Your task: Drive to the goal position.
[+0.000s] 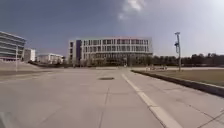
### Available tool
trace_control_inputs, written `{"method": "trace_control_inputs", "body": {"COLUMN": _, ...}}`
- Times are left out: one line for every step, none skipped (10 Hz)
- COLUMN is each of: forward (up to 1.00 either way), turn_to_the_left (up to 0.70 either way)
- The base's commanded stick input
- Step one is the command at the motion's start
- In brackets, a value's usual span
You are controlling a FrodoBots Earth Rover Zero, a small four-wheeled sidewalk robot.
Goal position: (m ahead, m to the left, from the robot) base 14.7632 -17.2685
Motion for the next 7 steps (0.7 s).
{"method": "trace_control_inputs", "body": {"forward": 0.70, "turn_to_the_left": 0.00}}
{"method": "trace_control_inputs", "body": {"forward": 0.70, "turn_to_the_left": 0.00}}
{"method": "trace_control_inputs", "body": {"forward": 0.70, "turn_to_the_left": 0.00}}
{"method": "trace_control_inputs", "body": {"forward": 0.70, "turn_to_the_left": 0.00}}
{"method": "trace_control_inputs", "body": {"forward": 0.70, "turn_to_the_left": 0.00}}
{"method": "trace_control_inputs", "body": {"forward": 0.70, "turn_to_the_left": 0.00}}
{"method": "trace_control_inputs", "body": {"forward": 0.70, "turn_to_the_left": 0.00}}
